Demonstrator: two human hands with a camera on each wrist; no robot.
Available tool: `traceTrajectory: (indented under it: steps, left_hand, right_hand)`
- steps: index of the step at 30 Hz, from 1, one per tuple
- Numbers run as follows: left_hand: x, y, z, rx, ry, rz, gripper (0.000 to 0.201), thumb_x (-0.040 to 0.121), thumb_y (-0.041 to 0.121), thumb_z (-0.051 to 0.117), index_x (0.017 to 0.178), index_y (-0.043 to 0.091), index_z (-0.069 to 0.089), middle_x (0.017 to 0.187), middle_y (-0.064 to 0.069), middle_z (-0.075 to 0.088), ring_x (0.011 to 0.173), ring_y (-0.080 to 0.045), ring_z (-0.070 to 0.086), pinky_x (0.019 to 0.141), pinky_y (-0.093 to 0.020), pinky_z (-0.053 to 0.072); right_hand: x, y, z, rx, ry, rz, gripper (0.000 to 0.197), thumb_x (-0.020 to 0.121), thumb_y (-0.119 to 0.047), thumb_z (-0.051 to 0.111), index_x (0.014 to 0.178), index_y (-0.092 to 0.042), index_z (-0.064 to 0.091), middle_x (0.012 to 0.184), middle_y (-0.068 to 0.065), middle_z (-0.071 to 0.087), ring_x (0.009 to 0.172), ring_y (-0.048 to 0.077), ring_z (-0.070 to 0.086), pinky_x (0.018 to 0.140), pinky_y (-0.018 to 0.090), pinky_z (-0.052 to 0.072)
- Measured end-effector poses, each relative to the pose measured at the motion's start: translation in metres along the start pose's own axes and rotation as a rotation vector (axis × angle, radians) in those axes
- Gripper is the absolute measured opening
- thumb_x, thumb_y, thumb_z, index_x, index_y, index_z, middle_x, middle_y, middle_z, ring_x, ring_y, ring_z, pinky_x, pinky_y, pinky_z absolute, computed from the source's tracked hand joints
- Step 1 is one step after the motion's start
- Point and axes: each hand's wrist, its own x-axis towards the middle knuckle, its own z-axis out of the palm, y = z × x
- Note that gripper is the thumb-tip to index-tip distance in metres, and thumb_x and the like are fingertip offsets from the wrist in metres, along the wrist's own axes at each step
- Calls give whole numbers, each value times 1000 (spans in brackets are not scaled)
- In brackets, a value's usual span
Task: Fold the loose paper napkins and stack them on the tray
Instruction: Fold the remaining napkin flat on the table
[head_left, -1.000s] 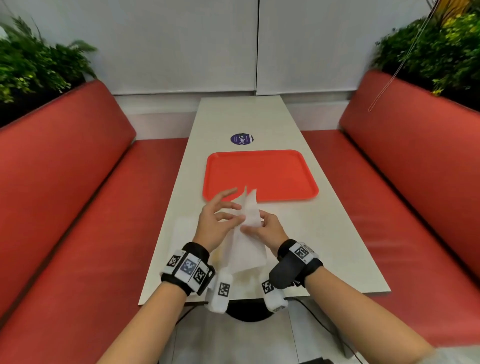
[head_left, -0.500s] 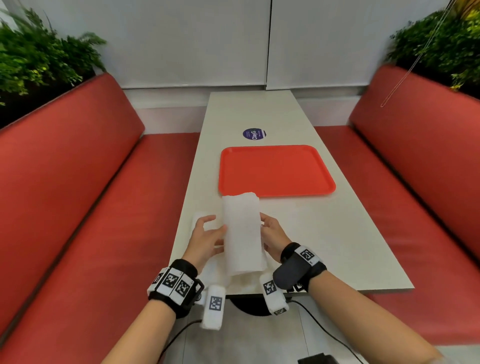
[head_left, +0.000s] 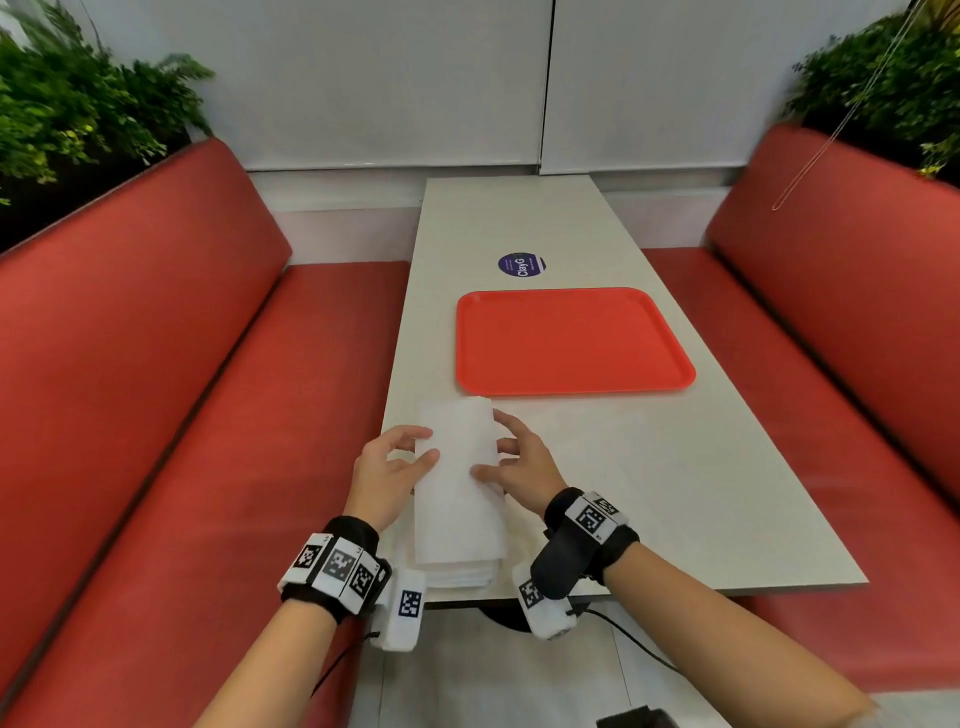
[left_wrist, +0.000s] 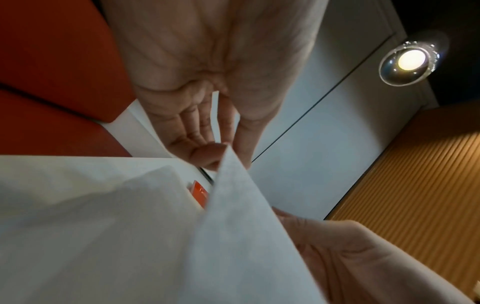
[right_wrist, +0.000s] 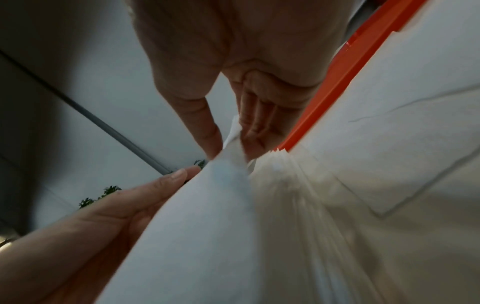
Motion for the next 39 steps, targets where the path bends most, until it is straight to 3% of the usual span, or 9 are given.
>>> traceTrajectory:
  steps: [3,6,11,15,20,26,32,35,39]
  left_hand:
    - [2,-11,-5,45,-43,-20,21,80,14,77,99,22,73,110,9,65,69,-18,64,72,-26,54]
    - [2,-24,-5,174,-70,-47,29,75,11,81,100,23,72,111,-1,63,64,-18,54,72,-32,55]
    - [0,-34,-2,218,-25,1,33,72,7,82,100,21,71,105,-6,61,59,-11,49,62,-13,47]
    - [-1,-38,1,261,-1,5,33,73,5,81,101,18,70,108,0,57,55,-6,49,64,-10,47]
    - [-3,-38,2,472,-37,-85,36,79,19,77,113,23,66,114,1,45,97,-20,51,95,-33,45]
    - [-10,-3,37,629,36,79,22,84,21,68,105,26,66,115,1,45,113,-21,37,94,-28,34]
    - [-24,18,129,643,-254,187,22,91,19,58,113,20,62,122,1,50,116,-17,48,100,-33,39]
    - [-32,15,174,736,-386,157,35,95,9,46,130,13,51,134,-2,44,121,-19,48,100,-33,41]
    - [-28,14,200,884,-402,49,47,89,-1,46,135,7,41,136,-9,38,124,-25,42,97,-37,44]
  right_hand:
    - [-1,9,8,-55,-6,10,85,76,-7,76,144,-31,33,104,8,59,69,21,63,54,25,51]
    - [-3,21,14,-189,-7,10,82,75,-12,77,143,-31,36,100,4,58,75,23,63,68,33,57]
    - [-1,26,19,-315,39,-60,66,78,-14,74,134,-32,45,91,-2,56,67,9,54,64,12,43]
    - [3,27,23,-409,59,-76,43,80,-12,71,121,-21,61,83,-5,53,68,6,50,66,11,40]
    - [-5,34,20,-533,1,-42,27,87,-25,65,114,-25,64,92,0,51,78,13,50,70,20,37]
    - [-27,40,-50,-578,119,-24,29,89,-32,64,117,-27,61,100,1,54,76,9,49,72,21,38]
    - [-34,58,-168,-696,390,209,33,85,-24,68,116,-16,61,116,11,52,101,21,55,84,27,41]
    - [-37,64,-200,-818,448,361,53,82,-41,70,127,-18,54,129,11,47,123,31,44,96,40,42]
    - [-41,70,-206,-978,419,470,80,75,-59,68,137,-18,40,137,8,38,126,31,34,99,44,36]
